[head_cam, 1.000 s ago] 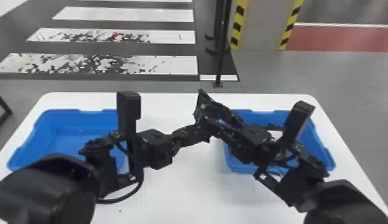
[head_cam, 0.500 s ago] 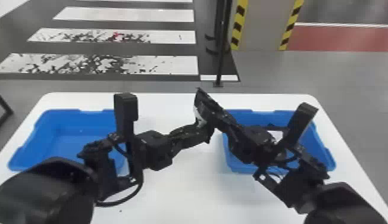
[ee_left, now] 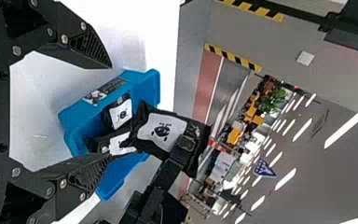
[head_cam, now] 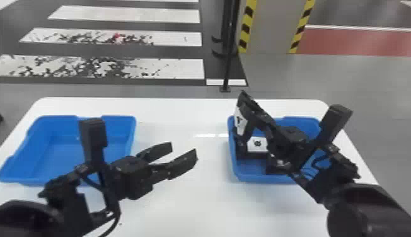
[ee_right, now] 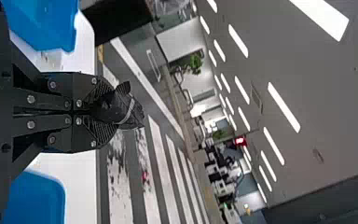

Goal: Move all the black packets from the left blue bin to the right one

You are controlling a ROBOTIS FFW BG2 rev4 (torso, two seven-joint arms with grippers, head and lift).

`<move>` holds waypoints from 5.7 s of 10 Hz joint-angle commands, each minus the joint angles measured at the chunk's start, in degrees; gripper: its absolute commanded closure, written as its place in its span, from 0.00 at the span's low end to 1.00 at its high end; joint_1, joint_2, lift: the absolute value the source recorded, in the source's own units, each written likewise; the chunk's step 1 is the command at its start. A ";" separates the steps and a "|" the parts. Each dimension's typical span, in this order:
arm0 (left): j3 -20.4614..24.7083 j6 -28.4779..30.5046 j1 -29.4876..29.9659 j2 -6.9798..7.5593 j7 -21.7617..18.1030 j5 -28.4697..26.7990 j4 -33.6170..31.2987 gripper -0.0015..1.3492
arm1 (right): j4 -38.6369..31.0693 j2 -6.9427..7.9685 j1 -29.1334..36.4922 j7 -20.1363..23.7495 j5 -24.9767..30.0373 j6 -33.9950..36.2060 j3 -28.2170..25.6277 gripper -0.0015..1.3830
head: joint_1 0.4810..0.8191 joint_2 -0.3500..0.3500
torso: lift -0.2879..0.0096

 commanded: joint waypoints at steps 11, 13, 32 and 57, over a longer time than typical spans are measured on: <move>27.51 -13.87 29.98 -6.62 -2.40 3.11 -24.49 0.11 | -8.66 0.31 13.85 -4.08 11.50 4.18 -15.50 0.08 | 0.63 0.37 | 0.50; 28.53 -17.10 30.40 -6.71 -3.19 3.11 -25.47 0.11 | -22.58 1.89 22.01 -4.08 16.99 4.18 -16.87 0.08 | 0.63 0.38 | 0.50; 21.34 -37.07 32.65 -9.58 1.91 -6.95 -11.83 0.12 | -34.95 7.83 42.12 -3.81 19.39 -12.69 -10.82 0.08 | 0.63 0.63 | 0.50; 20.65 -35.39 32.23 -9.58 1.91 -6.04 -11.27 0.12 | -34.39 7.43 42.26 -3.81 18.13 -12.97 -10.48 0.08 | 0.63 0.62 | 0.50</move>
